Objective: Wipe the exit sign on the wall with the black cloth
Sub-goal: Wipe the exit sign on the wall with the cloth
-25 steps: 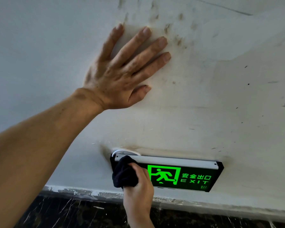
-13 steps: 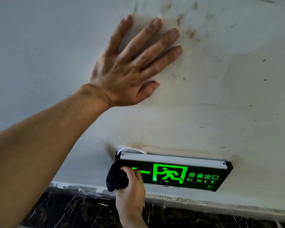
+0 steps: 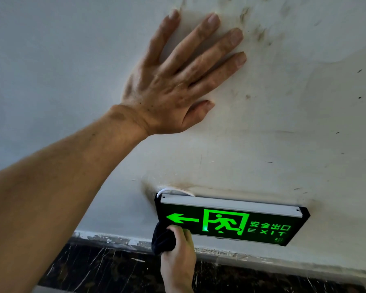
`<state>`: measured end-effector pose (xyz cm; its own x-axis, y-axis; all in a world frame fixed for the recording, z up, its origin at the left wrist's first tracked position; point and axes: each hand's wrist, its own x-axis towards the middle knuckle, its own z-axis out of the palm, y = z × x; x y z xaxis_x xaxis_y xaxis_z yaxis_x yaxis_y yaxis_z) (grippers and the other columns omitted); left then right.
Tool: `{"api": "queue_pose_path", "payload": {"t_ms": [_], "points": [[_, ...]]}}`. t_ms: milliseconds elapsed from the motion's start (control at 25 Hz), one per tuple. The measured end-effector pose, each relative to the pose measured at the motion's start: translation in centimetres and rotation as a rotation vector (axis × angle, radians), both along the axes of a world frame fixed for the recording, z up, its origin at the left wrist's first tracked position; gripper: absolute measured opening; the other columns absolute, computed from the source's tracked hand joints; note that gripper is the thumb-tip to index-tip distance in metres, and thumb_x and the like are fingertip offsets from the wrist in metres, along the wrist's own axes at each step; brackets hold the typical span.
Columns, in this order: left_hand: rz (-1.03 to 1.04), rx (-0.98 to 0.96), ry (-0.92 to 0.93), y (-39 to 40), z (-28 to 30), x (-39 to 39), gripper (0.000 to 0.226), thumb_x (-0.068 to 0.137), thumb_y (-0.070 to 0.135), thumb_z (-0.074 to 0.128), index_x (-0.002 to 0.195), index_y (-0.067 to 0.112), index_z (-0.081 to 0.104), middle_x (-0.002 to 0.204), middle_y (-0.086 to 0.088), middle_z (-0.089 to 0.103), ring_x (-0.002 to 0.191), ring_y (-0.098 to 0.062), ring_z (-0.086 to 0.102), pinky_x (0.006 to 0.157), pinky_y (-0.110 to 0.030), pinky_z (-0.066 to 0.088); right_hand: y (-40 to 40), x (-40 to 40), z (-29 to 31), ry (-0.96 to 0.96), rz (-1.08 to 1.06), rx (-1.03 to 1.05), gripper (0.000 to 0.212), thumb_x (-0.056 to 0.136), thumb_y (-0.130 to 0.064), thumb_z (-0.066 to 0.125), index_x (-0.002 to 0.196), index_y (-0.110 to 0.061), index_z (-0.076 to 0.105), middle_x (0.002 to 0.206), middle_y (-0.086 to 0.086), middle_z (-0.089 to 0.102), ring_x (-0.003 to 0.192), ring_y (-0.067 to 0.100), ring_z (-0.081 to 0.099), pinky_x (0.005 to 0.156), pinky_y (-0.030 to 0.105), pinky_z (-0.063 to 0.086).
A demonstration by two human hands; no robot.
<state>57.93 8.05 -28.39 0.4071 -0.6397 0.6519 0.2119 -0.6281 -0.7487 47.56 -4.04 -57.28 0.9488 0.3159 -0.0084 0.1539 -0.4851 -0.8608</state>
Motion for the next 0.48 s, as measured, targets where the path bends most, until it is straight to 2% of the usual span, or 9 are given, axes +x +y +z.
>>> {"api": "queue_pose_path", "payload": {"t_ms": [280,480], "points": [[0.009,0.008,-0.01,0.0,-0.1,0.1,0.065,0.099,0.05,0.04,0.155,0.018,0.036,0.155,-0.007,0.033,0.14,-0.036,0.036,0.11,-0.064,0.028,-2.3,0.6,0.5,0.079,0.006,-0.002,0.041,0.074,0.002,0.061,0.106,-0.023,0.069,0.108,-0.003,0.061,0.099,0.022,0.06,0.077,0.026,0.048],[0.02,0.014,-0.025,0.3,-0.2,0.2,0.067,0.098,0.051,0.04,0.157,0.018,0.034,0.157,-0.008,0.032,0.141,-0.036,0.034,0.111,-0.063,0.026,-5.1,1.7,0.8,0.186,-0.053,0.108,0.037,0.079,0.007,0.06,0.109,-0.015,0.066,0.109,0.005,0.065,0.102,0.025,0.061,0.088,0.035,0.049]]}}
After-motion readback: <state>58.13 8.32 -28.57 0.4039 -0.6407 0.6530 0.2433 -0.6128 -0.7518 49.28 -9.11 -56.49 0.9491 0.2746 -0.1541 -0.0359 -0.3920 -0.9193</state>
